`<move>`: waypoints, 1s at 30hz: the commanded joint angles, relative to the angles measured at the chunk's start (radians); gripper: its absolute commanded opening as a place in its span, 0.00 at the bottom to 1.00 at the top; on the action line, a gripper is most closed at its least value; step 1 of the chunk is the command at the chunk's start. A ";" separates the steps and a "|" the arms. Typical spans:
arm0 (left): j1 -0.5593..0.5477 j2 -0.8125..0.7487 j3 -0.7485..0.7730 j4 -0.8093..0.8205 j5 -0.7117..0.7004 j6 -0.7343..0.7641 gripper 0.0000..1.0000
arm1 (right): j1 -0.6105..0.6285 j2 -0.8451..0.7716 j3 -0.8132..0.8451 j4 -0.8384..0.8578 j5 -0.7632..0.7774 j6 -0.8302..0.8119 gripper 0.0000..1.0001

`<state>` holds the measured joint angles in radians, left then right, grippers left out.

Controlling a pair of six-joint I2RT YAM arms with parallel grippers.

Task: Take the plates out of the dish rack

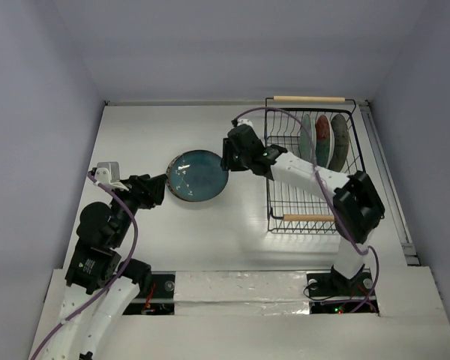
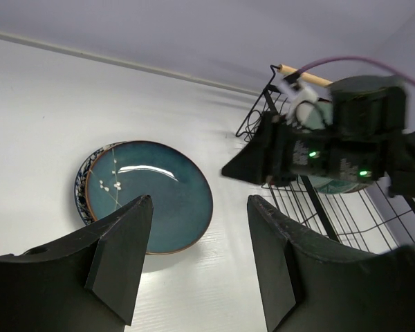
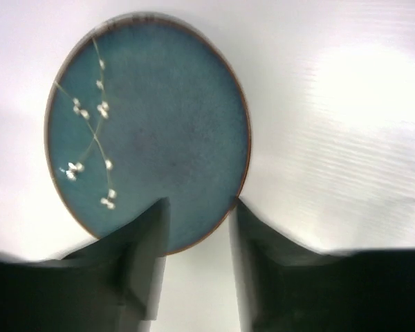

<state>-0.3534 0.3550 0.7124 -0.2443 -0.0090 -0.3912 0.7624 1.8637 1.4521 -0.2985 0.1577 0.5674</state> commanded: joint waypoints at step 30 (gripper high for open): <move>-0.006 0.004 -0.008 0.046 0.004 -0.001 0.54 | -0.422 -0.172 0.102 -0.321 0.533 -0.304 0.51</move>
<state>-0.3534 0.3550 0.7120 -0.2440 -0.0090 -0.3912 0.3580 1.6688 1.4914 -0.6033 0.6727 0.2909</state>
